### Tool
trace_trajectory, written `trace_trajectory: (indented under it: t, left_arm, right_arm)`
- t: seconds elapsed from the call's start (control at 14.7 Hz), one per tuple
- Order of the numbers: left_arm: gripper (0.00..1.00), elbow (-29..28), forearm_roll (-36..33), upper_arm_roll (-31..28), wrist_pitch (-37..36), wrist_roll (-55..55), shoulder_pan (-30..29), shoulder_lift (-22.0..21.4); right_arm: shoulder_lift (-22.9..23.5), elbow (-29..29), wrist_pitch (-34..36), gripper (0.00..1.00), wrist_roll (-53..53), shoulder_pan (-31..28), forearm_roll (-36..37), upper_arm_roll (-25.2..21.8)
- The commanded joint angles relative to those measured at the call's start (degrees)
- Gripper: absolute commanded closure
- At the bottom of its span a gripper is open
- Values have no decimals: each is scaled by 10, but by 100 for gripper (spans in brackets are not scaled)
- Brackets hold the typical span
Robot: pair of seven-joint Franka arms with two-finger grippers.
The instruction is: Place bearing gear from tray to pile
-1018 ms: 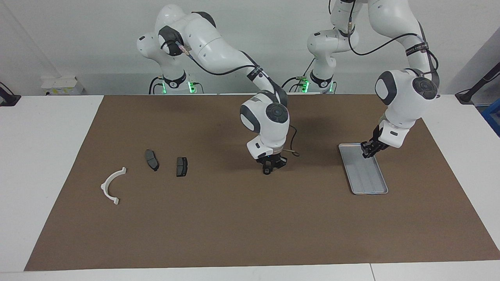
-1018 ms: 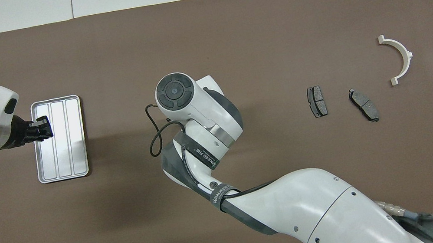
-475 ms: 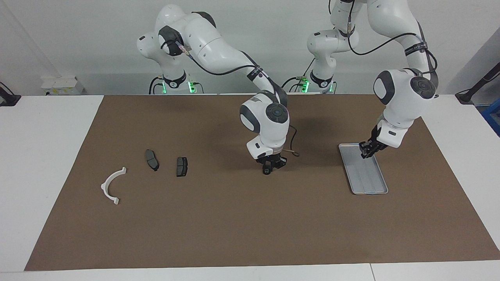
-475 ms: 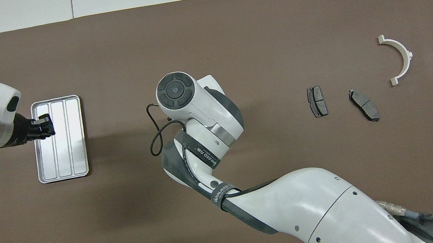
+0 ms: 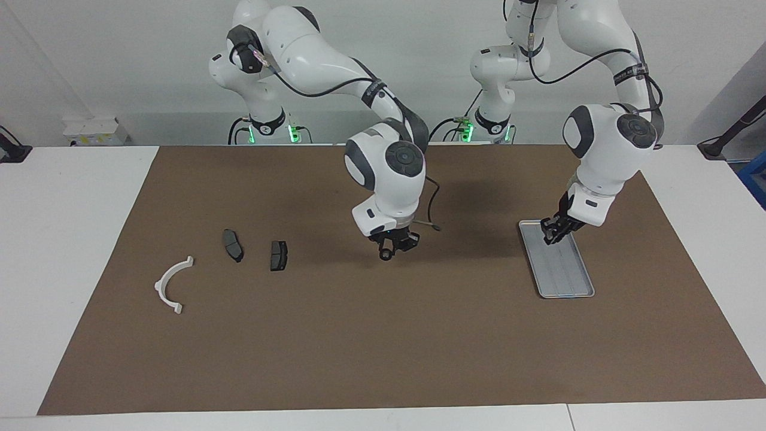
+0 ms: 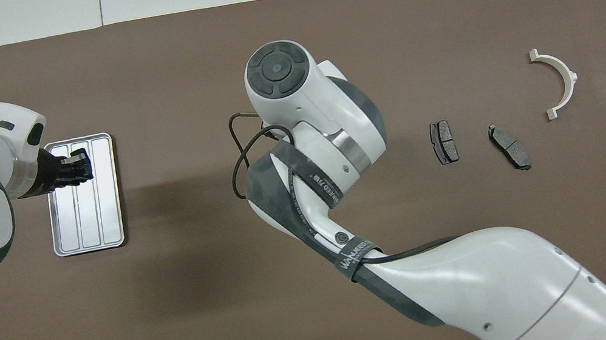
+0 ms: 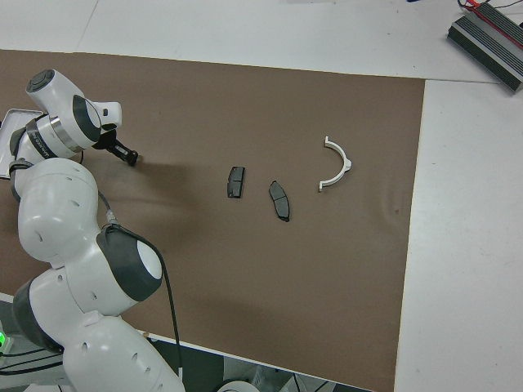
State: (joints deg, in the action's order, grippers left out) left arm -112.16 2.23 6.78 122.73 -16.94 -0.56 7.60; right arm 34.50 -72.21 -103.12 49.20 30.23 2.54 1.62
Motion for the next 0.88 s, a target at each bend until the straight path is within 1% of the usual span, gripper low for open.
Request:
trace_trajectory:
  t: [0.0, 0.14, 0.27, 0.34, 0.41, 0.47, 0.54, 0.61, 0.68, 0.81]
  left_arm:
    - [94, 51, 4, -8, -14, -99, 74, 30]
    - [94, 116, 2, -10, -25, -186, 137, 84]
    - [94, 176, -2, -11, -29, -255, 190, 142]
    - [94, 219, -8, -13, -29, -297, 227, 182]
    - [94, 265, -26, -14, -29, -343, 254, 227]
    - [94, 293, -38, -14, -28, -368, 272, 257]
    - [94, 309, -40, -15, -28, -387, 296, 280]
    - [94, 311, -47, -26, -20, -404, 320, 306]
    - [94, 304, -56, -45, -6, -407, 338, 309]
    - [94, 303, -49, -49, -16, -408, 339, 309]
  right_arm:
    - [-56, -12, 49, 100, -141, -73, -1, 10]
    - [-70, -12, 58, 100, -270, -124, 0, 8]
    - [-69, -19, 49, 100, -378, -176, 3, 8]
    - [-69, -26, 34, 100, -419, -198, 4, 7]
    - [-70, -47, 14, 100, -449, -219, 4, 7]
    - [-70, -69, -12, 100, -467, -238, 4, 8]
    - [-72, -96, -42, 100, -473, -246, 4, 7]
    - [-74, -123, -73, 100, -474, -249, 4, 6]
    - [-74, -144, -104, 100, -476, -256, 8, 6]
    - [-60, -170, -163, 100, -503, -273, 22, 6]
